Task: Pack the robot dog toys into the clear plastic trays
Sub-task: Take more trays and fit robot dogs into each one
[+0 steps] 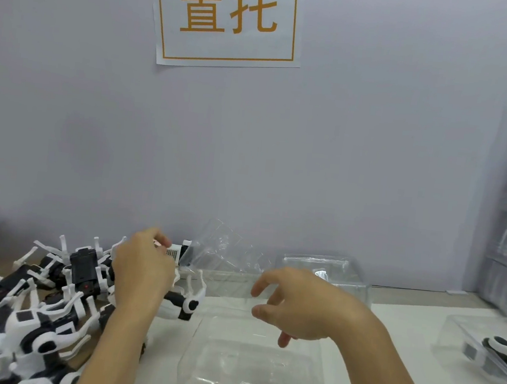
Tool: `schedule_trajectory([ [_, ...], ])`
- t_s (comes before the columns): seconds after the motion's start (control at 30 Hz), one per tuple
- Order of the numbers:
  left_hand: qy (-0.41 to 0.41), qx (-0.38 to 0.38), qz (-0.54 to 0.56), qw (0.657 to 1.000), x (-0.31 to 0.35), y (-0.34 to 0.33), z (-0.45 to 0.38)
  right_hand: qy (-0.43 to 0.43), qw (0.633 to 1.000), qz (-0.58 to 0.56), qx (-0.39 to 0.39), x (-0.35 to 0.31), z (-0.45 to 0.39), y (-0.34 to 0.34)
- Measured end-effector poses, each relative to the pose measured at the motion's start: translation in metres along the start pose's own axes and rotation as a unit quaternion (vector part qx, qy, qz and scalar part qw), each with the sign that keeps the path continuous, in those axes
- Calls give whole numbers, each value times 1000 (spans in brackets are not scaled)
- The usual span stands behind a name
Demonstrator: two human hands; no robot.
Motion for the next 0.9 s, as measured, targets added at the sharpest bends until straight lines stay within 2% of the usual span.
schedule_trajectory([
  [0.1, -11, 30, 75, 997, 11, 13, -7, 21, 999, 8, 25, -4, -1, 2],
  [0.2, -28, 49, 170, 984, 24, 26, -10, 44, 996, -32, 64, -10, -1, 7],
  [0.33, -18, 54, 327, 943, 43, 35, -9, 132, 978, -89, 133, -28, 0, 4],
  [0.43, 31, 23, 465, 885, 59, 31, -4, 210, 941, -23, 264, -46, 5, 1],
  [0.5, 91, -9, 576, 812, 70, 24, 0, 227, 908, 14, 351, -52, 8, 1],
  [0.57, 149, -45, 639, 753, 78, 16, 5, 225, 879, -4, 420, -49, 11, 7],
  [0.63, 184, -71, 658, 726, 82, 7, 10, 224, 850, -22, 476, -42, 15, 14],
  [0.7, 189, -77, 654, 729, 83, 3, 13, 226, 845, -24, 483, -35, 14, 20],
  [0.77, 164, -63, 634, 753, 83, 4, 13, 224, 870, -51, 437, -27, 10, 25],
  [0.8, 139, -60, 609, 778, 83, 6, 12, 221, 882, -77, 408, -23, 8, 26],
  [0.9, 6, -57, 437, 898, 86, 14, 7, 207, 905, -158, 336, -13, 3, 30],
])
Point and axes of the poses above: each hand's wrist, its own z-axis away from the middle knuckle, its own y-axis out of the back of the hand, x = y × z, the point moved 6 cm from there along -z, towards the middle knuckle, and after that the axes turned 8 degrees about -y, right-handed, at the moved point
